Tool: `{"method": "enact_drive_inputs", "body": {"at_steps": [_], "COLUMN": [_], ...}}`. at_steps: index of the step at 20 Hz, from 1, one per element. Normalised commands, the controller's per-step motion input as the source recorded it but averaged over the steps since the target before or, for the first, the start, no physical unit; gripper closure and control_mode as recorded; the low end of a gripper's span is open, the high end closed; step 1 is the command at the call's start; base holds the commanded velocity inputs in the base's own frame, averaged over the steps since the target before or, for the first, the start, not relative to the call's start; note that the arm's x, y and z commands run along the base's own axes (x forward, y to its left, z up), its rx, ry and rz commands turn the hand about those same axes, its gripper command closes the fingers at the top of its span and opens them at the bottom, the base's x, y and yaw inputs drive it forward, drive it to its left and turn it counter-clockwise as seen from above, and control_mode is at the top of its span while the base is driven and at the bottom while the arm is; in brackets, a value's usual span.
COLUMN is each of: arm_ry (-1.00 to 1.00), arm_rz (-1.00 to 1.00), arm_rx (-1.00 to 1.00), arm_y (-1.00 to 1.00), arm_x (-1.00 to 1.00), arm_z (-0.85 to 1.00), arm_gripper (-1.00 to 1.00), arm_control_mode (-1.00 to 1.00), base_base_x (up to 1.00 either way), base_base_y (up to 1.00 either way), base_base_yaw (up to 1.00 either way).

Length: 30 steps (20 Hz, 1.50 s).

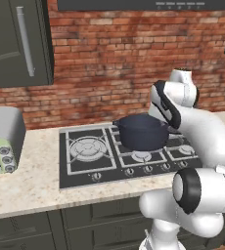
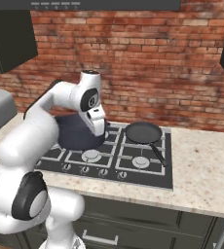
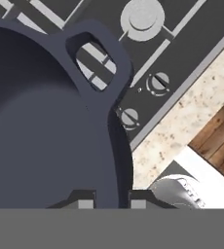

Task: Move the pot and pan from the stove into the sink.

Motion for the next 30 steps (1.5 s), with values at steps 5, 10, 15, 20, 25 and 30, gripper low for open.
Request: {"method": "enact_drive_inputs", "body": {"at_steps": [5,10,15,20,25,30], "arm_ry": [0.00,-0.01,-0.07,-0.37,-0.50,-0.07], "arm_rz": [0.04,0.08,0.14,0.11,0.09,0.01], "arm_rx": [0.01,0.00,0.00,0.00,0.00,0.00], "arm_y": [0.00,0.00,0.00,0.00,-0.09,-0.01], "arm_x": [-0.74,-0.92,-0.86,-0.60,-0.46,-0.07], "arm_z": [0.75,0.61,0.28,0.02,0.00,0.00], "arm_gripper": [1.00,1.00,1.00,1.00,1.00,1.00], "arm_control_mode": [-1.00,-1.00,-1.00,-1.00,-1.00,-1.00], "base_base_x": [0.00,0.00,0.00,0.00,0.00,0.00], "base_base_y": [0.00,0.00,0.00,0.00,0.00,0.00], "base_base_yaw": [0.00,0.00,0.00,0.00,0.00,0.00]}}
